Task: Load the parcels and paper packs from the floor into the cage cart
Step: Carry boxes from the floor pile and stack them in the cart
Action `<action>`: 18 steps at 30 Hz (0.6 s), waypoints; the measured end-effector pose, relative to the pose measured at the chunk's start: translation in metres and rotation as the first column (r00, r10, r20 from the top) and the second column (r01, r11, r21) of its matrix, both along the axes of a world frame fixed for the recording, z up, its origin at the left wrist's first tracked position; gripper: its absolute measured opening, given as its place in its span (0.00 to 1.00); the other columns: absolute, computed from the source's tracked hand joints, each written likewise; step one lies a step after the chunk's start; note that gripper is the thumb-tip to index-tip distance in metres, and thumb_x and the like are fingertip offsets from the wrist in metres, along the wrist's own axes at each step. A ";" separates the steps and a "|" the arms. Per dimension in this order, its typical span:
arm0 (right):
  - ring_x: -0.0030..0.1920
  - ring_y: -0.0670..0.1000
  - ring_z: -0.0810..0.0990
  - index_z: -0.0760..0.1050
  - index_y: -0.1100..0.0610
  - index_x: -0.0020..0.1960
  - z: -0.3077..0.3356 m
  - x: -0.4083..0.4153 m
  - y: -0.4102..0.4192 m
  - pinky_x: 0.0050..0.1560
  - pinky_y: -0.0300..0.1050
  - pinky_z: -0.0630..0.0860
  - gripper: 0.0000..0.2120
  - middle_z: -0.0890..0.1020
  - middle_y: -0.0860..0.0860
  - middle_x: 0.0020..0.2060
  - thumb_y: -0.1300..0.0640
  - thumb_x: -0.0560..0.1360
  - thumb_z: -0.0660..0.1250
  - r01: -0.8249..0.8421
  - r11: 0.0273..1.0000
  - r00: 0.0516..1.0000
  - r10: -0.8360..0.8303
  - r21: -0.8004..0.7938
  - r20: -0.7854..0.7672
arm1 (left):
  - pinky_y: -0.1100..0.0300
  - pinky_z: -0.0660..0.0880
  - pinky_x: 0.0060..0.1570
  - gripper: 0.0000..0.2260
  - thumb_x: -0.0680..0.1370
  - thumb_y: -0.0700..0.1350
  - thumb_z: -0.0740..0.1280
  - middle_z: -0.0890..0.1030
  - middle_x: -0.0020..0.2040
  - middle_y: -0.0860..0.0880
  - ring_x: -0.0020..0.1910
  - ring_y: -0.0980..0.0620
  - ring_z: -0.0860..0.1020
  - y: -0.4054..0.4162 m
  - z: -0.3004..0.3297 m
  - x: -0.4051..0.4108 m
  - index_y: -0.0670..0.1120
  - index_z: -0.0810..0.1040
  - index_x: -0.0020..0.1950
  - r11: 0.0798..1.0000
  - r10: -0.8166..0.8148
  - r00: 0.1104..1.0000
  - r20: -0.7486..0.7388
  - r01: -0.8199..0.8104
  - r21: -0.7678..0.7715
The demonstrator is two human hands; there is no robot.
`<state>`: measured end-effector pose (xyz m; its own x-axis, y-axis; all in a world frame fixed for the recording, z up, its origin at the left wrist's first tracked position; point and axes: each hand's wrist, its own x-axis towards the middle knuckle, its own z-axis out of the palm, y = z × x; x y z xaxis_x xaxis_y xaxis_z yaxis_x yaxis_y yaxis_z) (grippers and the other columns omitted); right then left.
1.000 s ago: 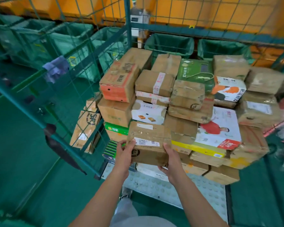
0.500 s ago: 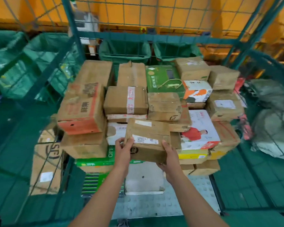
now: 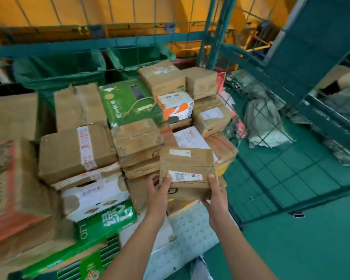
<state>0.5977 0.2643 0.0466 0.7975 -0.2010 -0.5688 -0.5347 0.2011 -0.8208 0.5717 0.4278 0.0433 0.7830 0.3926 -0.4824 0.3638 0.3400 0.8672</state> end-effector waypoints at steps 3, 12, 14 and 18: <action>0.70 0.55 0.73 0.62 0.46 0.78 -0.004 0.039 -0.020 0.73 0.63 0.69 0.62 0.73 0.48 0.71 0.19 0.52 0.74 -0.018 0.999 1.000 0.019 -0.049 0.021 | 0.50 0.78 0.52 0.16 0.78 0.59 0.72 0.81 0.58 0.53 0.56 0.50 0.82 -0.021 -0.003 0.038 0.58 0.72 0.62 1.000 -0.025 1.000 -0.013 0.025 -0.013; 0.77 0.59 0.65 0.54 0.47 0.83 -0.011 0.196 -0.066 0.76 0.63 0.63 0.57 0.62 0.50 0.81 0.19 0.64 0.65 -0.264 0.946 0.962 0.272 -0.188 0.018 | 0.49 0.67 0.73 0.17 0.83 0.54 0.66 0.72 0.68 0.56 0.68 0.53 0.71 -0.088 0.000 0.152 0.57 0.67 0.71 0.990 0.069 0.995 -0.065 -0.060 0.124; 0.78 0.60 0.63 0.53 0.46 0.83 -0.014 0.223 -0.066 0.74 0.66 0.65 0.58 0.61 0.50 0.81 0.18 0.62 0.64 -0.328 0.927 0.942 0.335 -0.180 0.005 | 0.47 0.66 0.74 0.23 0.83 0.58 0.65 0.72 0.71 0.55 0.70 0.51 0.71 -0.096 0.002 0.169 0.54 0.67 0.77 0.985 0.102 0.988 -0.114 -0.084 0.152; 0.79 0.59 0.61 0.54 0.53 0.83 -0.025 0.268 -0.067 0.77 0.59 0.62 0.46 0.61 0.54 0.81 0.28 0.76 0.62 -0.413 0.881 0.903 0.430 -0.233 0.024 | 0.42 0.73 0.70 0.30 0.73 0.74 0.64 0.79 0.67 0.58 0.66 0.51 0.77 -0.097 -0.022 0.201 0.62 0.72 0.72 0.975 0.131 0.979 -0.155 -0.099 0.197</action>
<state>0.8655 0.1976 0.0221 0.8719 0.0515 -0.4870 -0.4662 -0.2171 -0.8576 0.7732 0.3311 0.0212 0.6424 0.5711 -0.5110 0.4763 0.2249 0.8500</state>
